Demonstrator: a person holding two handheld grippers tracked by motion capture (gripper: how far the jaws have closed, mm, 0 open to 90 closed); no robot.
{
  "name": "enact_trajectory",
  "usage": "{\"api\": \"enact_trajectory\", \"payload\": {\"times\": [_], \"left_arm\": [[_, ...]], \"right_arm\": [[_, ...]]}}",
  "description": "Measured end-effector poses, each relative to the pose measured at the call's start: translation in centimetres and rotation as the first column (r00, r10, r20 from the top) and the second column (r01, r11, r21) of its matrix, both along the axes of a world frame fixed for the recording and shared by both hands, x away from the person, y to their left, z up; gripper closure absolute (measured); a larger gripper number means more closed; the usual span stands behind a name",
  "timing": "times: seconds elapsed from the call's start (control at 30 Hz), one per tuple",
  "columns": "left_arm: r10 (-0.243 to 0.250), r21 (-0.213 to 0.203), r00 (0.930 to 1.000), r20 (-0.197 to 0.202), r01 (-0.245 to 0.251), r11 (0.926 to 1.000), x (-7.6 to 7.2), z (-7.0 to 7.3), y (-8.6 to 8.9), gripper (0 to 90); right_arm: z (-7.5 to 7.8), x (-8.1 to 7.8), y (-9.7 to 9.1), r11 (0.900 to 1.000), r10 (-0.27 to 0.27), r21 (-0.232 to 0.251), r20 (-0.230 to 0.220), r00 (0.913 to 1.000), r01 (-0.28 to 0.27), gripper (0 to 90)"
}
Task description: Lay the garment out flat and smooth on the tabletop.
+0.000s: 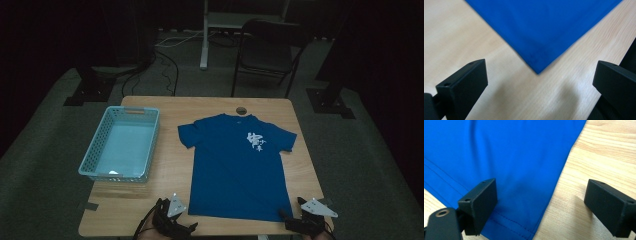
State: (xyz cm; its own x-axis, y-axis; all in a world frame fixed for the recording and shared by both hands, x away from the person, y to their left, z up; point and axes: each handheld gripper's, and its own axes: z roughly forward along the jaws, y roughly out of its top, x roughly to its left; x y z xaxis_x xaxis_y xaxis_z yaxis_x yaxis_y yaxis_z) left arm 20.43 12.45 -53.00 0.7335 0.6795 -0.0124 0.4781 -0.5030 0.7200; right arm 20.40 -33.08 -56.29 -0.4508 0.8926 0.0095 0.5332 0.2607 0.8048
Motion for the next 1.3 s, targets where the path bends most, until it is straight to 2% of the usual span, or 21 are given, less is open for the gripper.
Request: {"api": "enact_trajectory", "payload": {"times": [0.03,0.07,0.1,0.17,0.23,0.27,0.3,0.33,0.37,0.4,0.47,0.5,0.57,0.67,0.7,0.73,0.8,0.83,0.97,1.3], "left_arm": [[0.051,0.008,0.9987,0.006,-0.051,0.9987,0.4,0.1,0.0,0.0],[0.051,0.008,0.9987,0.006,-0.051,0.9987,0.4,0.1,0.0,0.0],[0.089,0.04,0.996,-0.007,-0.089,0.9952,0.8,0.0,-0.4,0.0],[0.115,0.067,0.9933,0.01,-0.116,0.991,1.5,-0.1,-1.0,0.0],[0.148,0.098,0.9888,0.02,-0.149,0.9839,2.5,-0.3,-1.9,0.0],[0.168,0.152,0.9842,0.057,-0.175,0.9728,3.3,-0.4,-2.7,0.0],[0.168,0.152,0.9842,0.057,-0.175,0.9728,3.3,-0.4,-2.7,0.0],[0.159,0.214,0.9861,0.048,-0.166,0.9626,4.0,-0.5,-3.2,0.0],[0.159,0.214,0.9861,0.048,-0.166,0.9626,4.0,-0.5,-3.2,0.0],[0.154,0.22,0.9877,0.029,-0.156,0.963,4.2,-0.5,-3.4,0.0],[0.148,0.25,0.9887,0.022,-0.149,0.9567,4.2,-0.3,-3.4,0.0],[0.14,0.277,0.9897,0.029,-0.143,0.9503,3.8,-0.1,-3.3,0.0],[0.142,0.273,0.9896,0.025,-0.143,0.9512,3.5,-0.1,-3.1,0.0],[0.138,0.236,0.9904,-0.005,-0.133,0.9625,2.9,-0.3,-2.2,0.0],[0.148,0.183,0.9888,-0.02,-0.142,0.9729,2.6,-0.7,-1.5,0.0],[0.148,0.183,0.9888,-0.02,-0.142,0.9729,2.6,-0.7,-1.5,0.0],[0.159,0.115,0.9866,-0.037,-0.154,0.9814,2.5,-1.2,-0.8,0.0],[0.167,0.084,0.9847,-0.049,-0.163,0.983,2.5,-1.5,-0.4,0.0],[0.163,0.048,0.9866,-0.008,-0.163,0.9855,2.1,-1.9,-0.1,0.0],[0.184,0.027,0.9828,0.012,-0.185,0.9824,1.7,-2.2,0.0,0.0]], "right_arm": [[-0.1,0.0,-0.1,0.9999,0.008,0.006,0.013,0.9999,-0.008,10.8],[-0.2,0.0,-0.1,0.9999,0.008,0.009,0.017,0.9998,-0.008,10.8],[-0.2,0.0,-0.1,0.9999,0.008,0.009,0.017,0.9998,-0.008,10.8],[-0.2,-0.1,-0.1,0.9999,0.007,0.01,0.022,0.9997,-0.007,10.8],[-0.3,-0.1,-0.1,0.9999,0.005,0.013,0.026,0.9996,-0.005,10.8],[-0.3,-0.2,-0.2,0.9999,0.004,0.013,0.027,0.9996,-0.004,10.8],[-0.3,-0.2,-0.2,0.9999,0.004,0.013,0.027,0.9996,-0.004,10.8],[-0.4,-0.2,-0.2,0.9999,0.003,0.016,0.031,0.9995,-0.004,10.8],[-0.4,-0.2,-0.2,0.9999,0.003,0.016,0.031,0.9995,-0.004,10.8],[-0.4,-0.2,-0.2,0.9998,0.003,0.017,0.033,0.9995,-0.004,10.8],[-0.4,-0.2,-0.2,0.9998,0.004,0.017,0.035,0.9994,-0.005,10.8],[-0.4,-0.2,-0.2,0.9998,0.004,0.019,0.036,0.9993,-0.005,10.8],[-0.4,-0.2,-0.2,0.9998,0.005,0.018,0.037,0.9993,-0.006,10.8],[-0.4,-0.2,-0.2,0.9997,0.009,0.021,0.038,0.9992,-0.01,10.8],[-0.5,-0.3,-0.3,0.9997,0.015,0.019,0.04,0.9991,-0.016,10.8],[-0.5,-0.3,-0.3,0.9997,0.015,0.019,0.04,0.9991,-0.016,10.8],[-0.5,-0.3,-0.3,0.9994,0.023,0.023,0.046,0.9987,-0.024,10.8],[-0.5,-0.3,-0.3,0.9994,0.025,0.024,0.045,0.9987,-0.026,10.8],[-0.6,-0.4,-0.4,0.9992,0.031,0.024,0.049,0.9983,-0.032,10.8],[-0.7,-0.5,-0.5,0.9986,0.044,0.029,0.056,0.9975,-0.045,10.8]]}}
